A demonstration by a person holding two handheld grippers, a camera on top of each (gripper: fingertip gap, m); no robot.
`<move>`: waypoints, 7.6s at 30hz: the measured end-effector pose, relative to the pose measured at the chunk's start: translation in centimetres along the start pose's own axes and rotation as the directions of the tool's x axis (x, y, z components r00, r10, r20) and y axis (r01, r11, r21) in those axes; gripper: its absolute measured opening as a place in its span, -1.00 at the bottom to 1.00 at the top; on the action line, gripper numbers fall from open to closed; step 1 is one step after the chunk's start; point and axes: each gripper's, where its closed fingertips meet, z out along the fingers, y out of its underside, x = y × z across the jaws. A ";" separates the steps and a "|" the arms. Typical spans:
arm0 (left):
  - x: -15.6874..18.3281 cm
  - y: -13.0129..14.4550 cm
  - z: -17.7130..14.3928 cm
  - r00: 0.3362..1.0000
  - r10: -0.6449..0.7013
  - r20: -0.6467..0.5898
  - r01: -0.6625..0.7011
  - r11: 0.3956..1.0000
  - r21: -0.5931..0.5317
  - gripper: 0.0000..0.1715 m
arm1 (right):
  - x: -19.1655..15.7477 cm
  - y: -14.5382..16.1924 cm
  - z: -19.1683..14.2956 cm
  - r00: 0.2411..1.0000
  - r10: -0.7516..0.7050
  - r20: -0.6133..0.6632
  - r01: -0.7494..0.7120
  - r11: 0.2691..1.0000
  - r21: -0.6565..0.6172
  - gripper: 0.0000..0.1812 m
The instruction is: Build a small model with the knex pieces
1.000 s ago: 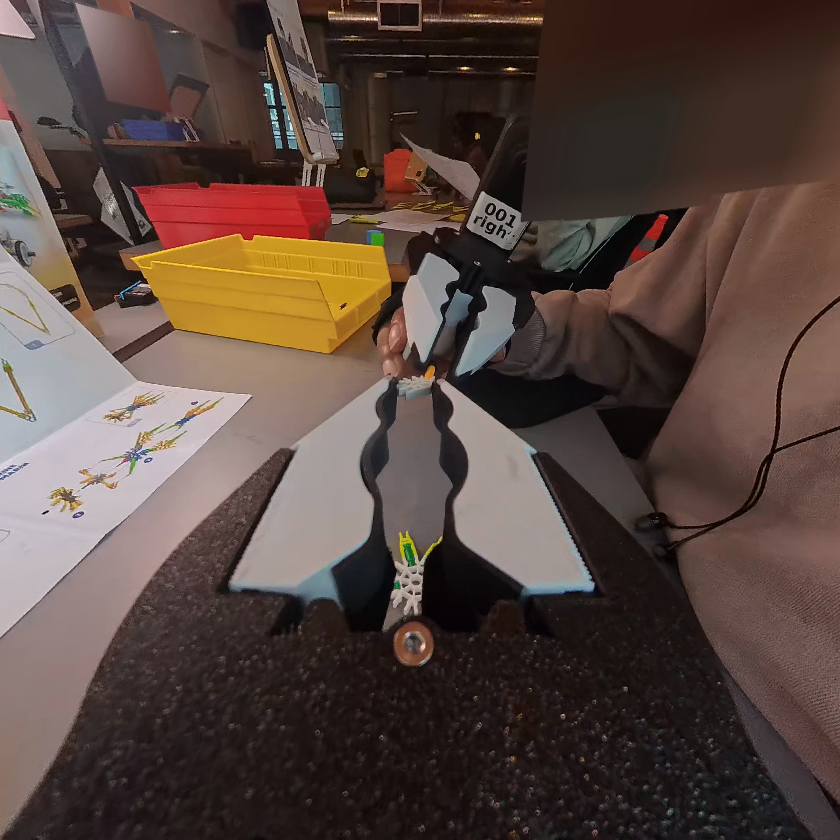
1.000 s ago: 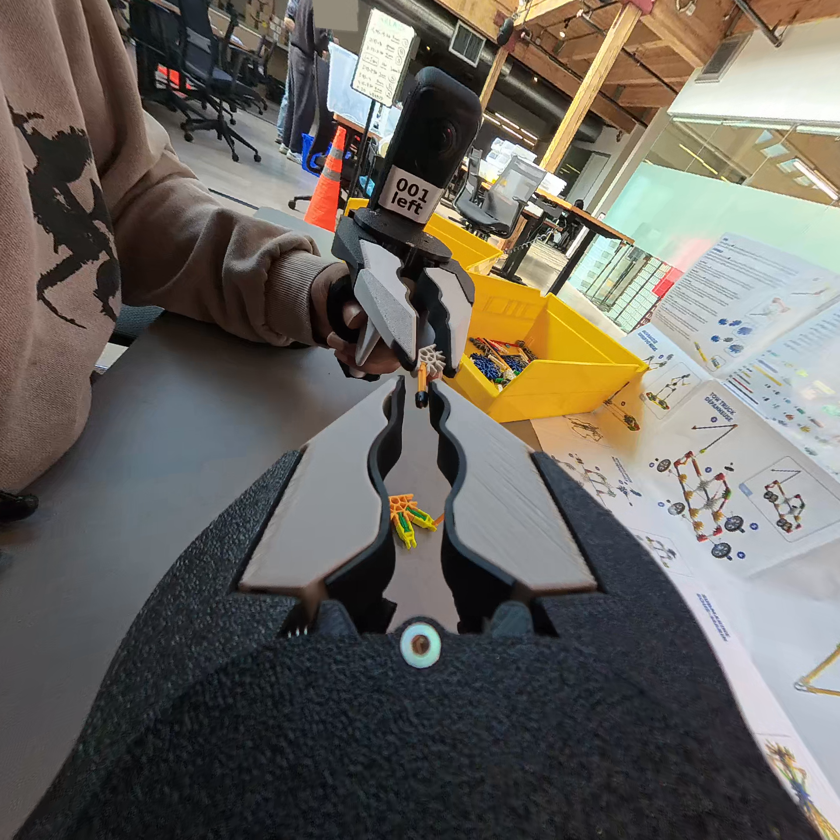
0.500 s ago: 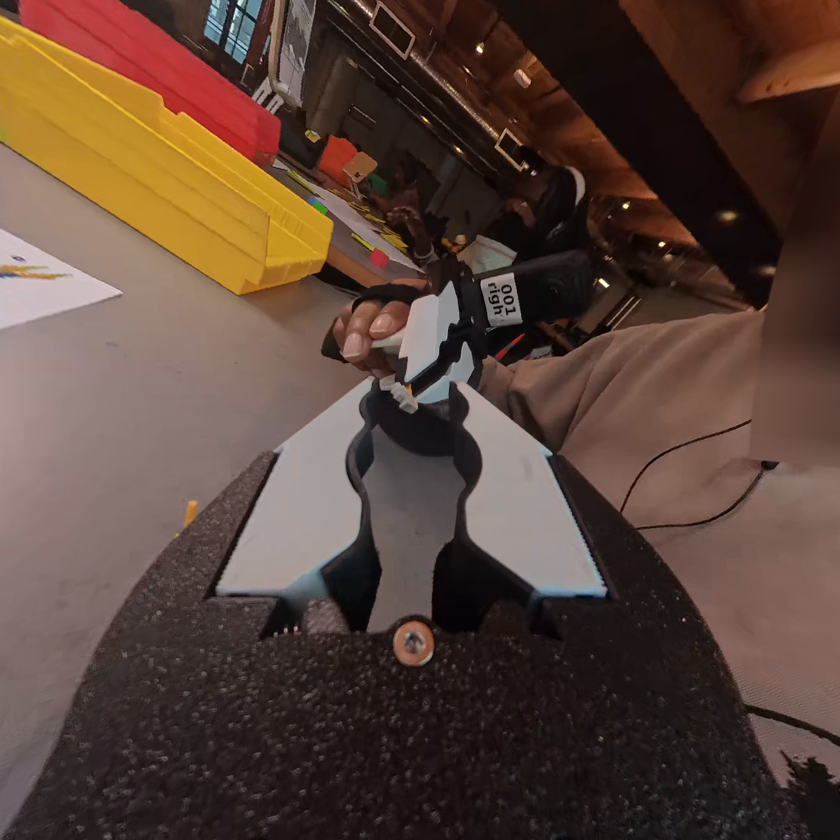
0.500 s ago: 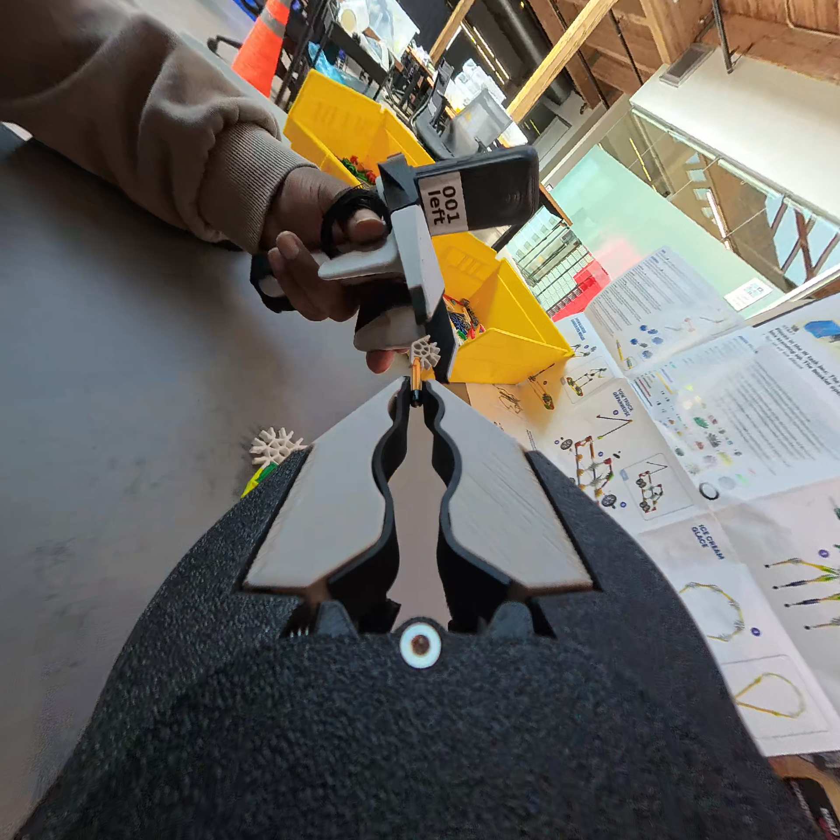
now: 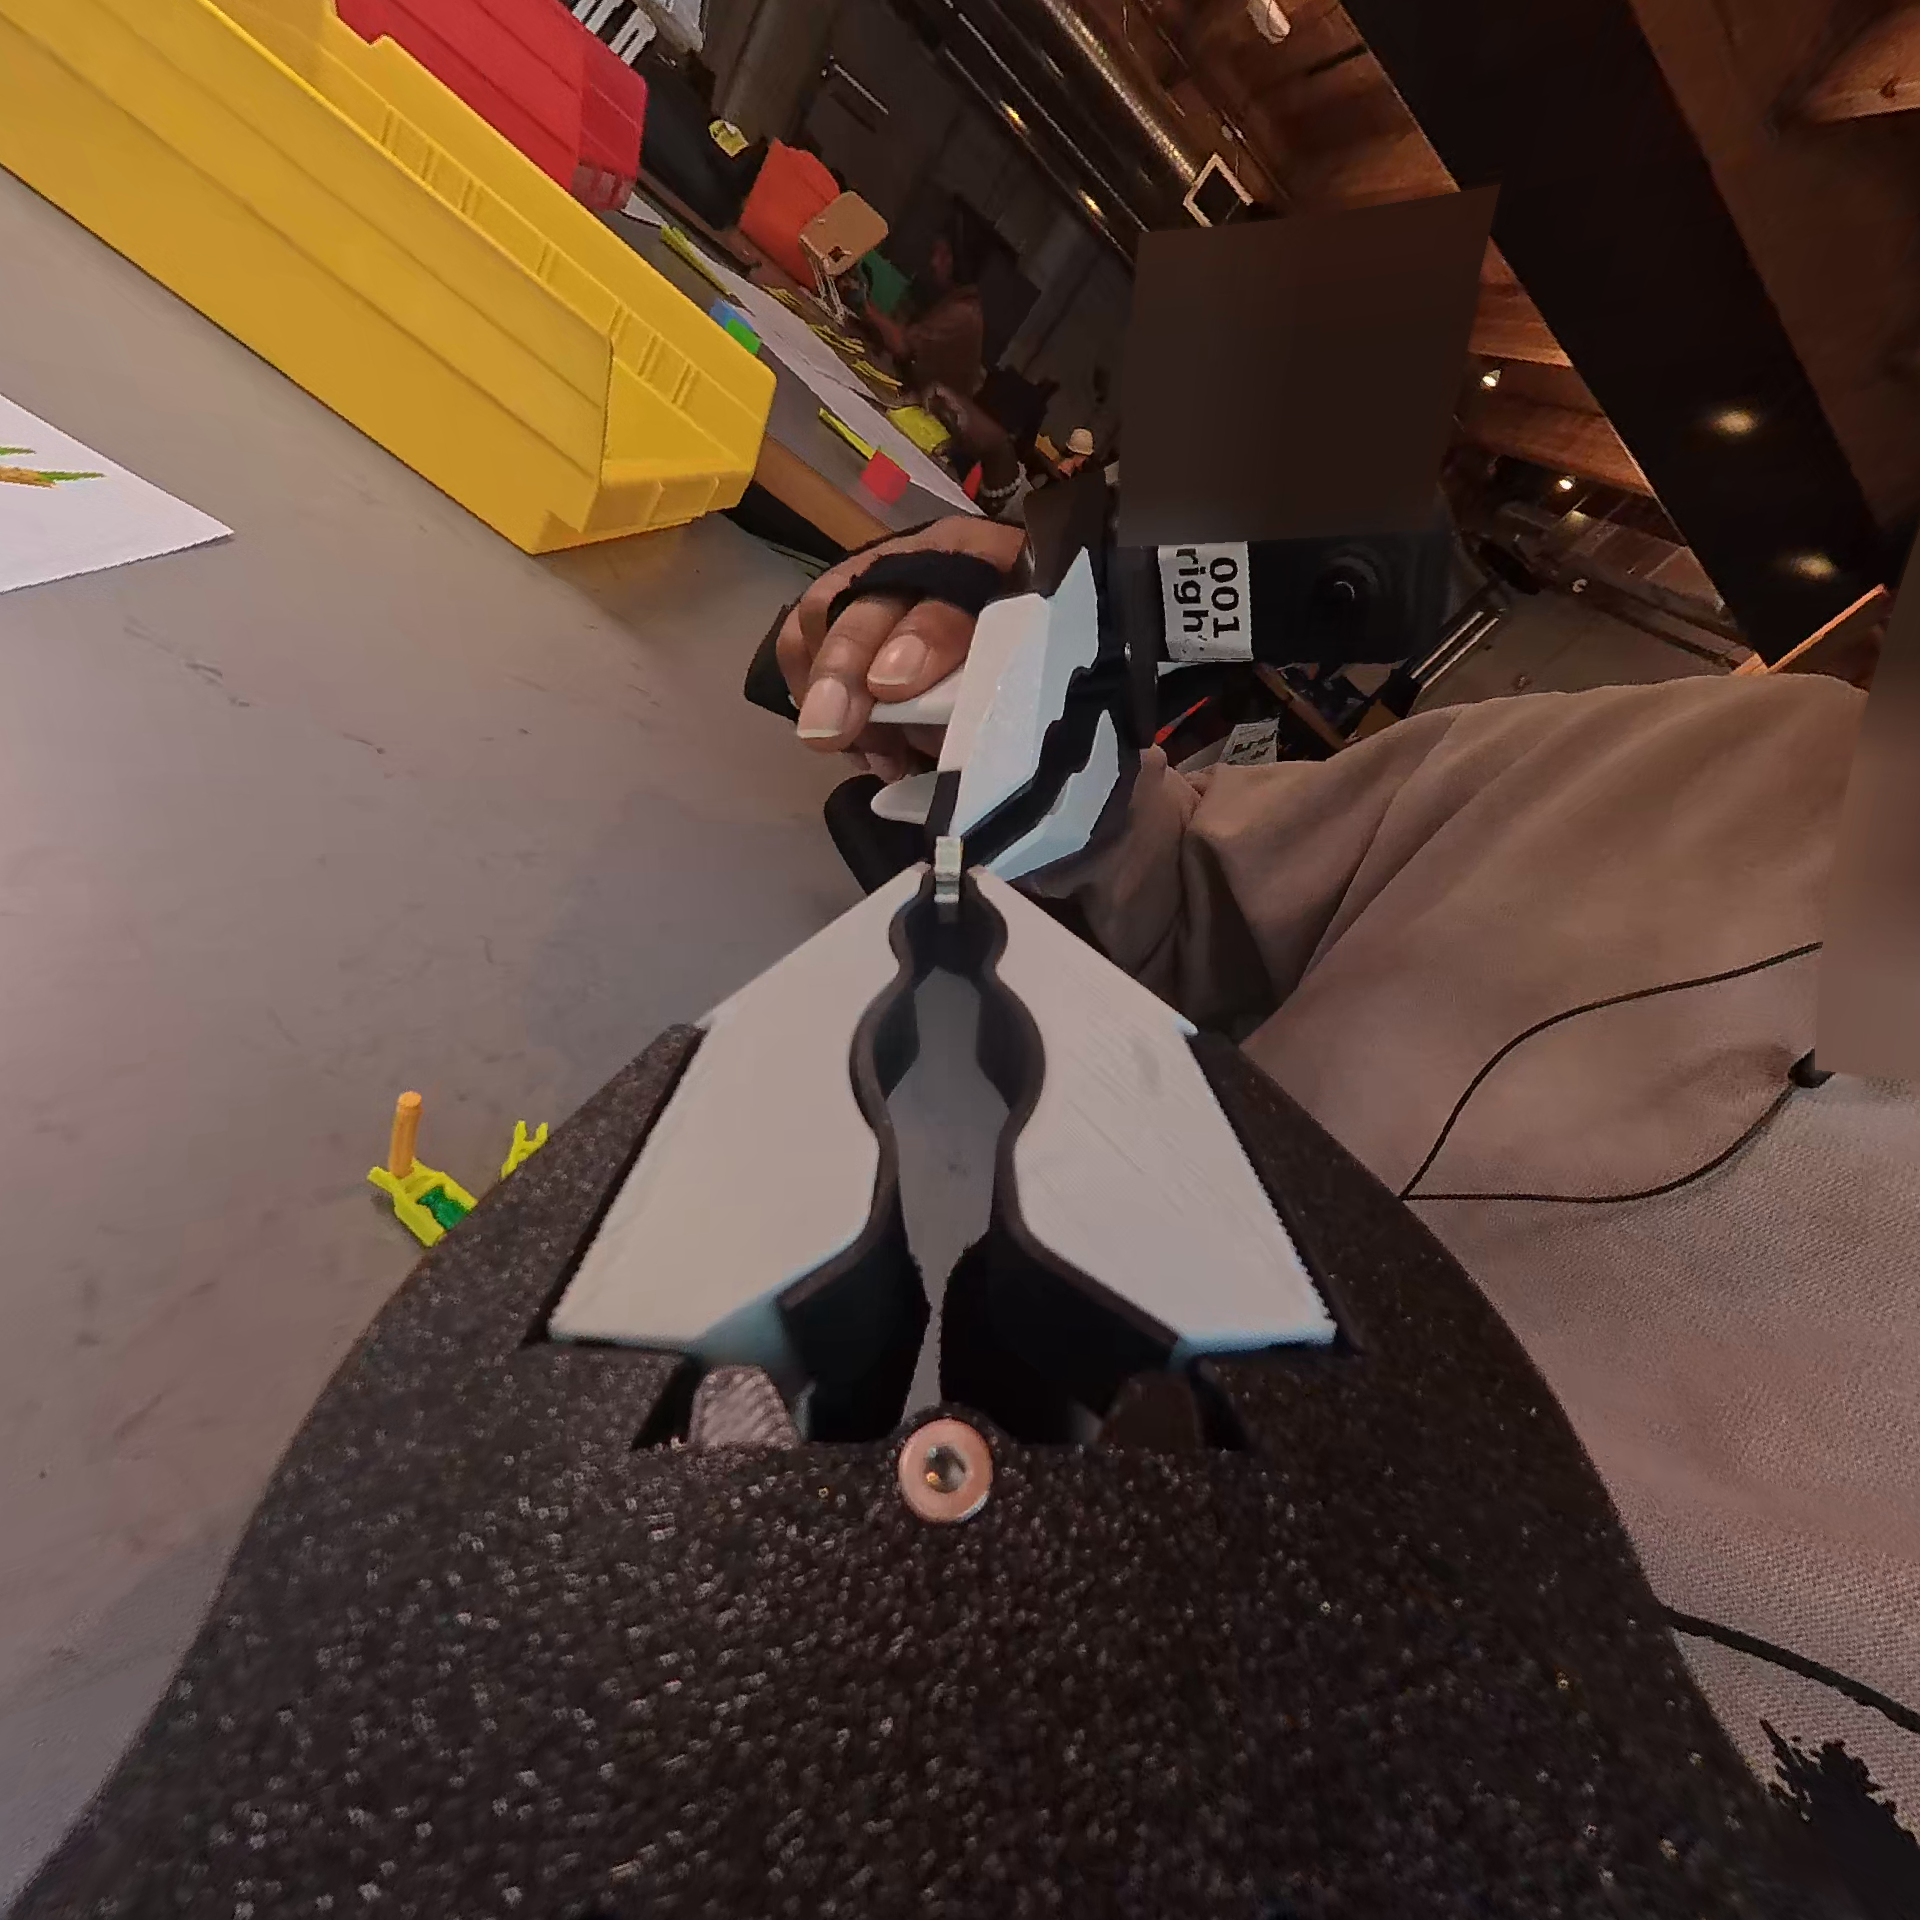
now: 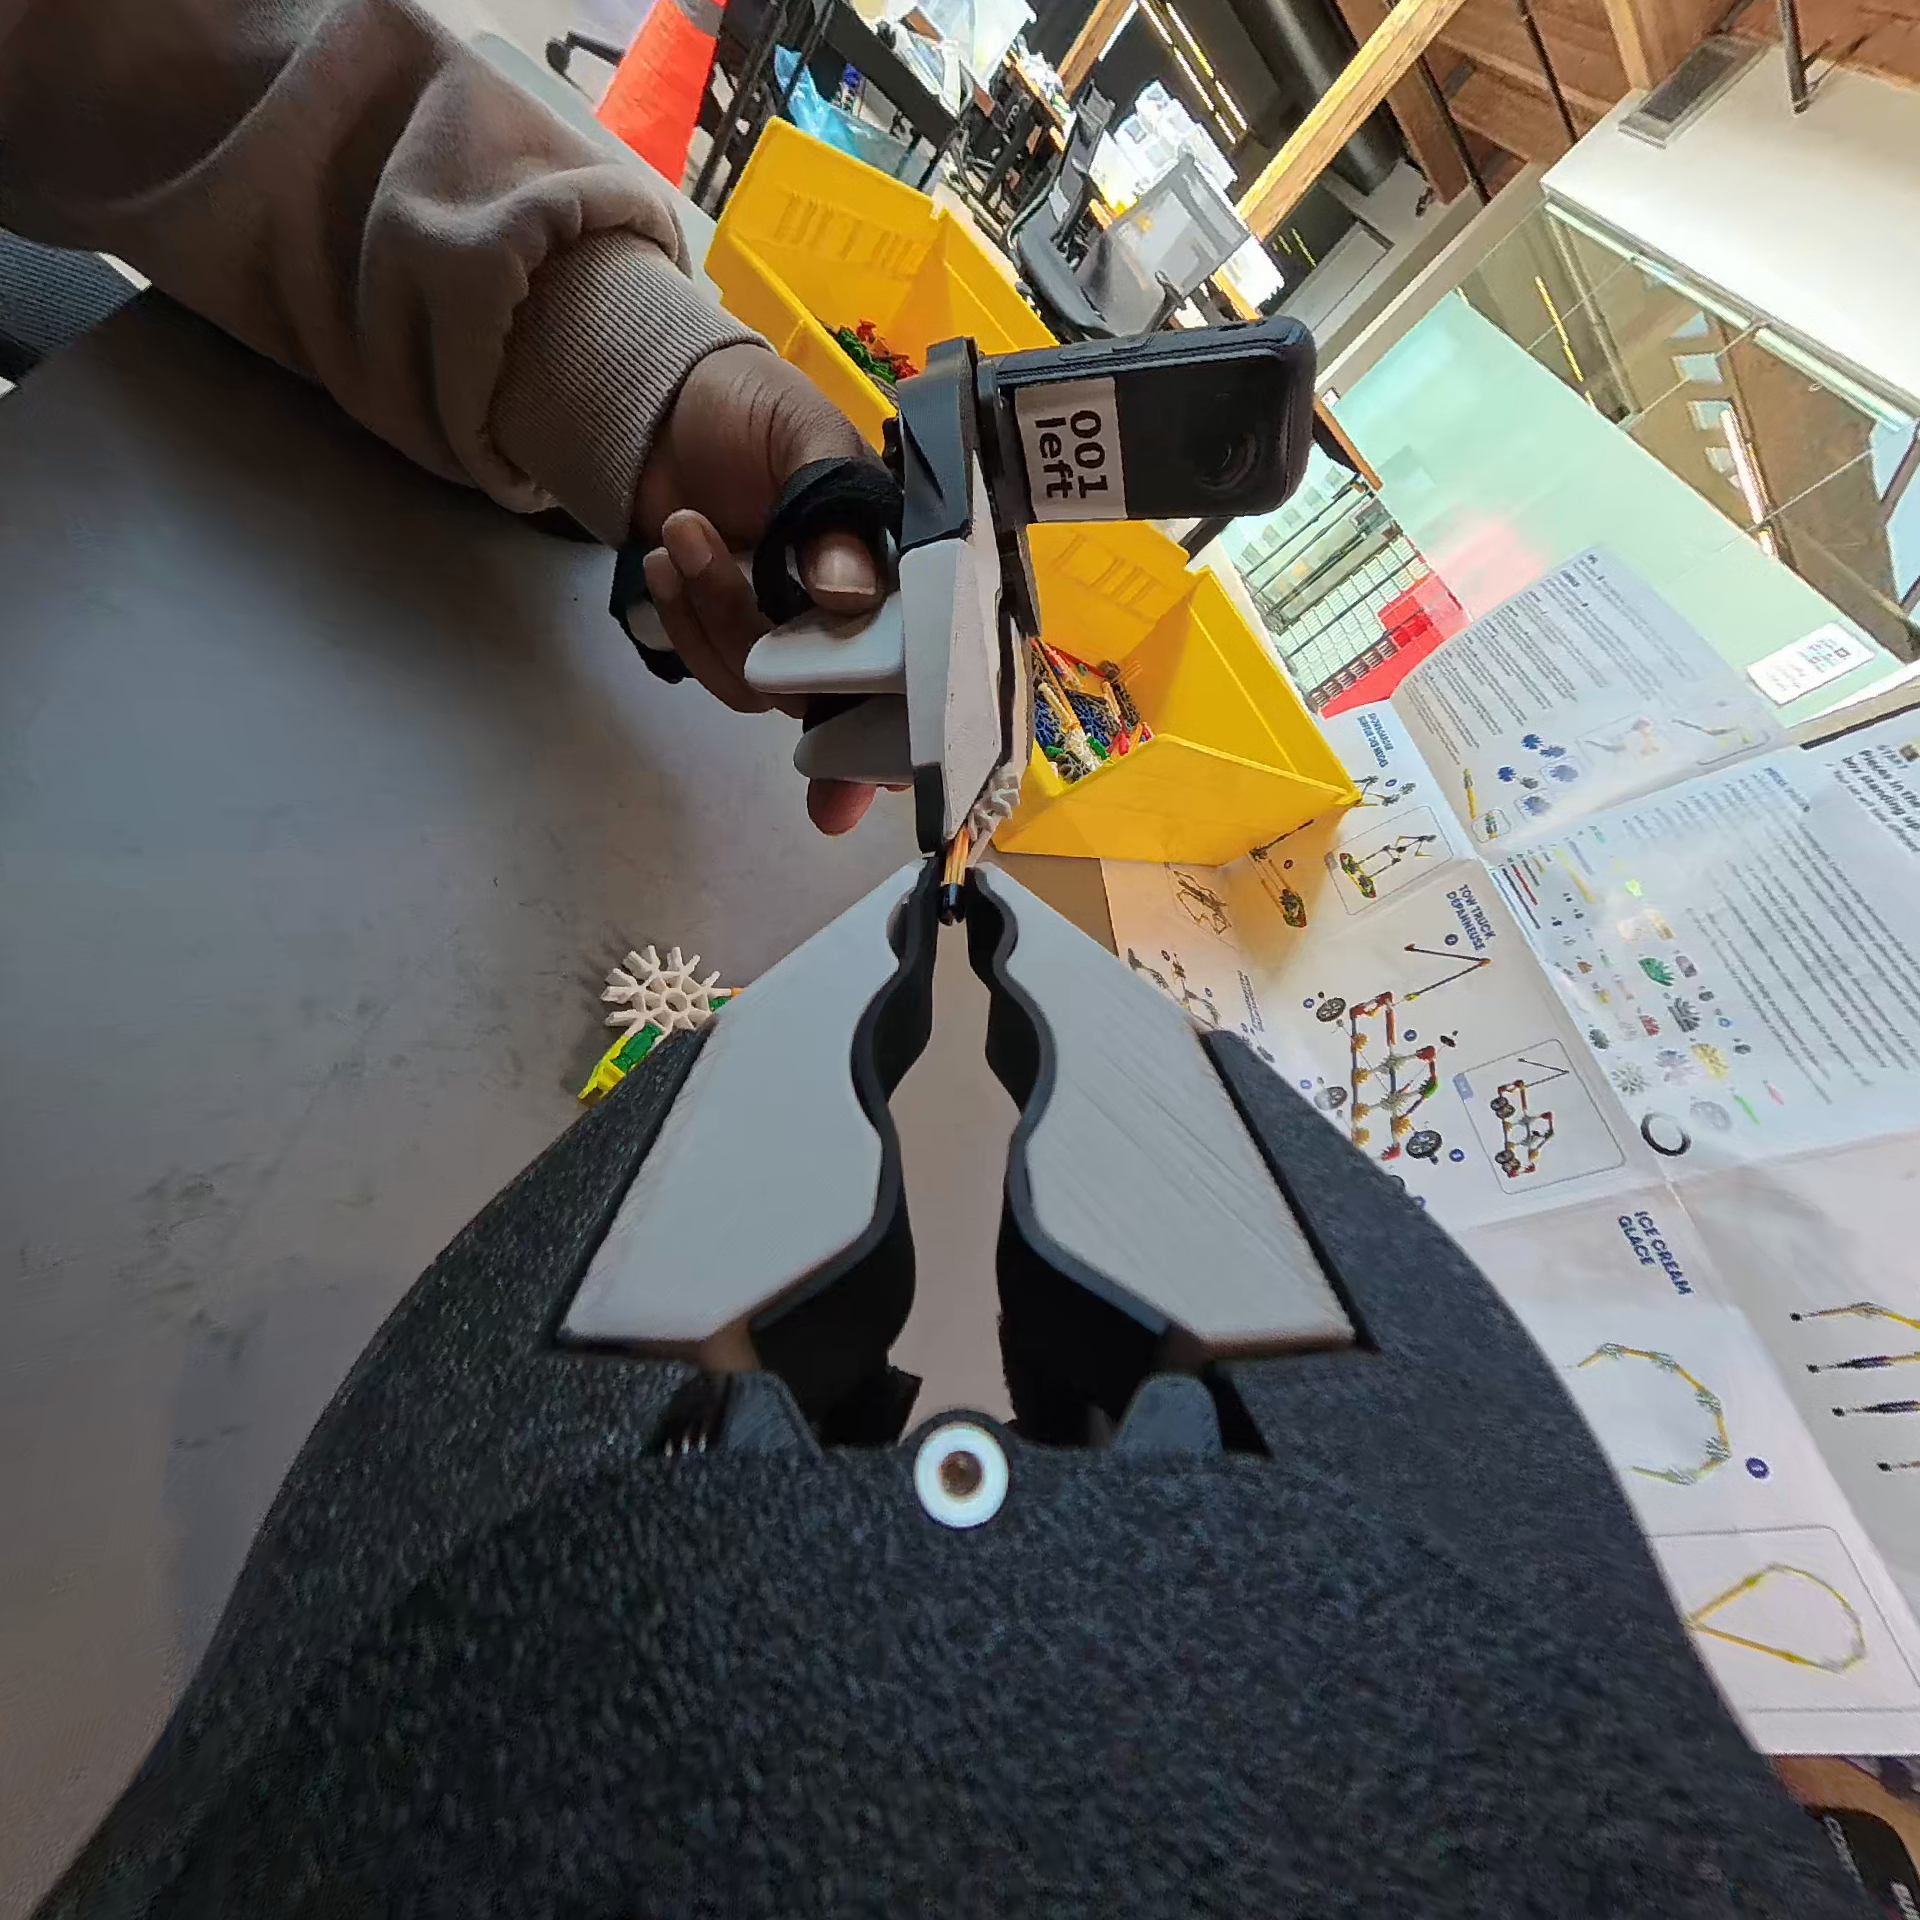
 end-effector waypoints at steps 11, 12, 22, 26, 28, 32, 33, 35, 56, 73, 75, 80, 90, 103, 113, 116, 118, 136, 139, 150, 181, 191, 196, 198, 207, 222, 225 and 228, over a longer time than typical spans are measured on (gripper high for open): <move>-2.7 -2.4 -3.6 0.986 0.047 0.159 -0.065 0.992 0.111 -0.97 | 18.1 8.7 -16.7 0.600 0.083 -0.795 -0.245 0.966 -0.083 -0.96; -2.8 -2.2 -3.5 0.987 0.040 0.154 -0.058 0.992 0.114 -0.97 | 19.3 11.7 -19.4 0.509 0.054 -0.859 -0.333 0.933 -0.139 -0.96; -2.8 -1.5 -2.2 0.994 0.003 0.110 -0.017 0.992 0.129 -0.97 | 19.0 19.4 -23.3 0.398 0.181 -0.900 -0.593 0.798 -0.102 -0.49; -2.4 -1.3 -1.6 0.997 0.008 0.081 -0.018 0.992 0.126 -0.97 | 14.8 11.6 -13.8 0.716 0.414 -0.562 -0.486 0.874 0.025 -0.58; -2.3 -1.1 -1.3 0.998 -0.004 0.059 -0.003 0.992 0.127 -0.97 | 10.4 7.4 -8.6 0.854 0.427 -0.298 -0.435 0.899 0.040 -0.61; -1.9 -0.7 -0.8 0.999 0.000 0.034 -0.004 0.993 0.116 -0.97 | 2.8 1.8 -1.7 0.918 0.392 0.064 -0.395 0.917 0.052 -0.83; -1.8 -0.7 -0.7 0.999 0.010 0.035 -0.014 0.994 0.112 -0.97 | 1.8 1.2 -0.9 0.910 0.400 0.110 -0.406 0.913 0.044 -0.85; -1.6 -0.5 -0.4 0.999 0.032 0.042 -0.036 0.994 0.101 -0.97 | 1.0 0.9 0.1 0.918 0.380 0.116 -0.387 0.921 0.044 -0.88; -1.0 -0.2 -0.5 0.985 0.152 0.078 -0.155 0.987 0.040 -0.95 | 0.4 0.9 -0.5 0.892 0.420 0.167 -0.433 0.901 0.043 -0.98; -0.5 -1.1 -0.6 0.944 0.290 0.157 -0.304 0.950 0.073 -0.96 | 1.2 0.5 -0.1 0.814 0.551 0.184 -0.573 0.814 0.099 -0.98; -0.9 -1.7 -0.8 0.933 0.295 0.209 -0.319 0.943 0.096 -0.96 | 1.9 0.7 0.2 0.797 0.588 0.140 -0.602 0.792 0.103 -0.98; -4.0 -2.7 -2.0 0.803 0.351 0.482 -0.423 0.905 0.046 -0.95 | 3.1 2.9 2.1 0.791 0.597 -0.135 -0.600 0.800 0.019 -0.99; -8.8 -1.4 -2.4 0.591 0.422 0.687 -0.403 0.893 -0.201 -0.97 | 2.9 6.6 3.8 0.850 0.392 -0.352 -0.482 0.849 -0.219 -0.99; -7.4 -2.8 -6.4 0.835 0.160 0.527 -0.224 0.973 0.061 -0.97 | 13.4 8.4 -7.0 0.690 0.330 -0.644 -0.478 0.876 -0.063 -0.98; -7.3 -1.1 -3.9 0.860 0.178 0.478 -0.209 0.978 0.012 -0.94 | 16.9 24.3 -26.8 0.269 0.096 -0.958 -0.733 0.666 -0.139 -0.68; -7.1 -1.1 -3.8 0.870 0.167 0.464 -0.202 0.979 0.028 -1.00 | 18.1 19.9 -24.5 0.333 0.138 -0.933 -0.597 0.797 -0.095 -0.60; -7.1 -1.4 -4.1 0.861 0.175 0.478 -0.214 0.976 0.027 -1.00 | 17.6 16.3 -20.6 0.458 0.208 -0.864 -0.502 0.863 -0.058 -0.64; -4.2 10.1 -8.5 0.873 0.460 0.159 -0.217 0.660 -0.719 -0.67 | 8.1 12.5 -4.8 0.900 0.187 -0.393 -0.304 0.916 -0.261 -0.78; -5.7 11.4 -8.7 0.842 0.510 0.176 -0.189 0.584 -0.790 -0.69 | 8.1 12.5 -4.9 0.900 0.184 -0.394 -0.304 0.915 -0.265 -0.78; -6.0 5.5 -9.4 0.705 0.638 0.310 -0.301 0.665 -0.684 -0.82 | 7.8 12.1 -4.5 0.905 0.191 -0.381 -0.302 0.919 -0.256 -0.80; -5.5 -7.6 -9.4 0.719 0.296 0.629 -0.361 0.932 -0.027 -0.57 | -1.5 9.6 6.5 0.818 0.574 -0.019 -0.525 0.734 -0.430 -1.00; -6.7 -0.1 -2.8 0.909 0.106 0.404 -0.101 0.994 -0.035 -0.51 | 3.4 3.3 2.5 0.746 0.664 0.039 -0.665 0.745 0.037 -1.00; -8.9 1.1 -2.7 0.866 0.136 0.481 -0.094 0.989 -0.110 -0.58 | 3.1 4.8 2.6 0.772 0.635 -0.022 -0.635 0.771 -0.039 -1.00; -9.6 1.4 -3.2 0.847 0.148 0.510 -0.096 0.987 -0.127 -0.58 | 3.7 7.0 2.6 0.778 0.616 -0.126 -0.628 0.771 -0.105 -1.00; -10.8 1.2 -4.1 0.797 0.188 0.574 -0.119 0.981 -0.155 -0.59 | 4.0 15.5 6.0 0.784 0.542 -0.302 -0.618 0.639 -0.458 -0.70; -4.8 -0.9 -2.5 0.959 0.118 0.257 -0.138 0.988 0.063 -0.84 | 4.3 1.4 4.2 0.793 0.602 0.091 -0.609 0.785 0.117 -0.98; -2.9 -1.2 -2.2 0.969 0.163 0.184 -0.181 0.980 0.086 -0.90 | 4.2 0.0 3.2 0.719 0.667 0.195 -0.695 0.699 0.170 -0.98; -1.4 -1.1 -1.9 0.945 0.287 0.155 -0.300 0.952 0.063 -0.94 | 3.6 -1.7 2.2 0.579 0.736 0.350 -0.813 0.555 0.179 -0.99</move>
